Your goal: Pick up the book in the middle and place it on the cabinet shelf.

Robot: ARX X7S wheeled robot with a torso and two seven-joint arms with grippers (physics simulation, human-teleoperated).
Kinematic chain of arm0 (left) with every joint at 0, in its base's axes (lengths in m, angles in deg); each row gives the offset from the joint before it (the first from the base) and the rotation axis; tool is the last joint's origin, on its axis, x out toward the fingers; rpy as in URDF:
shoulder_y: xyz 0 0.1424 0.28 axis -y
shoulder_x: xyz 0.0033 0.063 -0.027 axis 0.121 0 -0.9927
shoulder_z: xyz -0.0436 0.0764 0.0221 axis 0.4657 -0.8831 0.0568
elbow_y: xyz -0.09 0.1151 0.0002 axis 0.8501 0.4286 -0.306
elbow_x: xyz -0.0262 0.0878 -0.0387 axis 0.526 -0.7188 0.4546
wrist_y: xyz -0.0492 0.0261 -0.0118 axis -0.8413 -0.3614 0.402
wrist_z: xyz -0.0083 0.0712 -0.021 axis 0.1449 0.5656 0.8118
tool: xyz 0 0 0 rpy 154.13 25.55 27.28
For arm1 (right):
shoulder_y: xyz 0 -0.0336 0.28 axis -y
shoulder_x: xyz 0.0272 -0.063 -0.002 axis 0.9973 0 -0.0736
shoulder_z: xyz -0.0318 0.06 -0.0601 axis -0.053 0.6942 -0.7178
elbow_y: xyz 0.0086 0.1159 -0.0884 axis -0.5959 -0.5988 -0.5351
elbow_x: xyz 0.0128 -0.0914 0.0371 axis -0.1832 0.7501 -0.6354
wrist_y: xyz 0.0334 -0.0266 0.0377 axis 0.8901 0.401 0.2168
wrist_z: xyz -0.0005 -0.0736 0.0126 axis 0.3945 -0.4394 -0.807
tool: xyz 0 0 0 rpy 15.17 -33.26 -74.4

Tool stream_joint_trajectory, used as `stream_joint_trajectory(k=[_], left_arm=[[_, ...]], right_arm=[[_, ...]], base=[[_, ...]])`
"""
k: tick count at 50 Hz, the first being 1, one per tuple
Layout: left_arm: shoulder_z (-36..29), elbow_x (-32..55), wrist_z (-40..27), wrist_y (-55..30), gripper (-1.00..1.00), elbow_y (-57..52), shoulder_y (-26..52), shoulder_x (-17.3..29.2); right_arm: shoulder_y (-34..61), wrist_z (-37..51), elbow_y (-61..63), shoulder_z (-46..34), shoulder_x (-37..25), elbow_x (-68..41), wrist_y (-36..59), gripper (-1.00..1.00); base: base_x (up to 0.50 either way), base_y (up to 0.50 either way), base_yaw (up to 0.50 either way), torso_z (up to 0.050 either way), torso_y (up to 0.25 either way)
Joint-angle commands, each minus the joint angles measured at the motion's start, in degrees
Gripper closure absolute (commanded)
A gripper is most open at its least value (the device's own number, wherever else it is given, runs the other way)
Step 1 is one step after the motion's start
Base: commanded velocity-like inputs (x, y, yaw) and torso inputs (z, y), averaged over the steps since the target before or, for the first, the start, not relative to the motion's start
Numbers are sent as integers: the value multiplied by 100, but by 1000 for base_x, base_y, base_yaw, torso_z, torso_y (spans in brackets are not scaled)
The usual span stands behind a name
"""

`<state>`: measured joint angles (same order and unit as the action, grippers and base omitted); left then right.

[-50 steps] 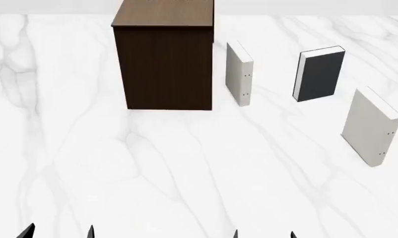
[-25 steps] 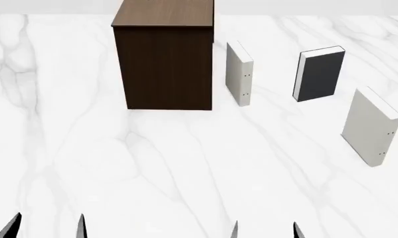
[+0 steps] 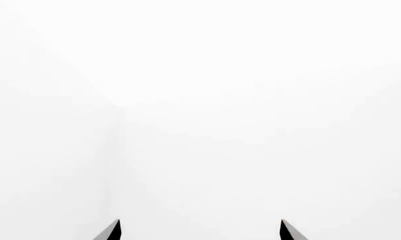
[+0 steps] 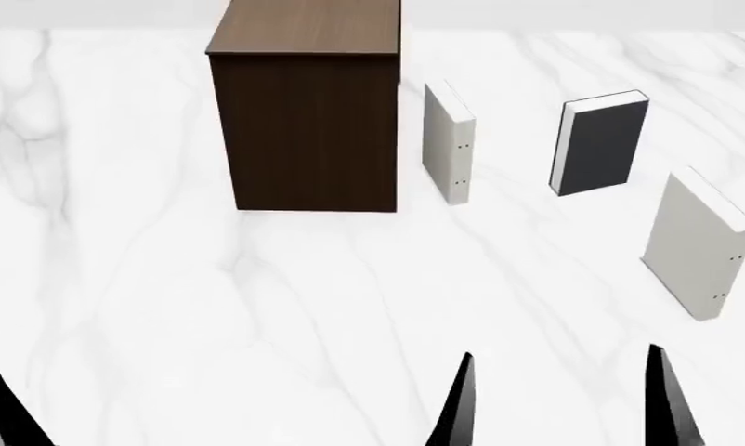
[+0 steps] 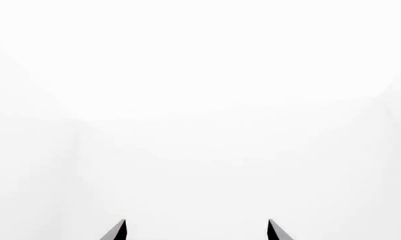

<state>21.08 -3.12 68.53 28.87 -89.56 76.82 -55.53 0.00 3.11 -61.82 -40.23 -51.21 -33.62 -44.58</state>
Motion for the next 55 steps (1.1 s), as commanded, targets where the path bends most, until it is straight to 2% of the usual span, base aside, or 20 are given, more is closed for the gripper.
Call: stream_joint_trajectory(k=[1,55], left_arm=[[135,-321,-167,331,-100,-225,-43,-21],[-123,-408,-556,287,-100,-199,-39,285]], right_arm=[[-48,-81,293,76,17,119,-526,-100],[-37,181,222,-192,-240,286,-297,-100]], base=[[500,0,0,0,0],[500,0,0,0,0]])
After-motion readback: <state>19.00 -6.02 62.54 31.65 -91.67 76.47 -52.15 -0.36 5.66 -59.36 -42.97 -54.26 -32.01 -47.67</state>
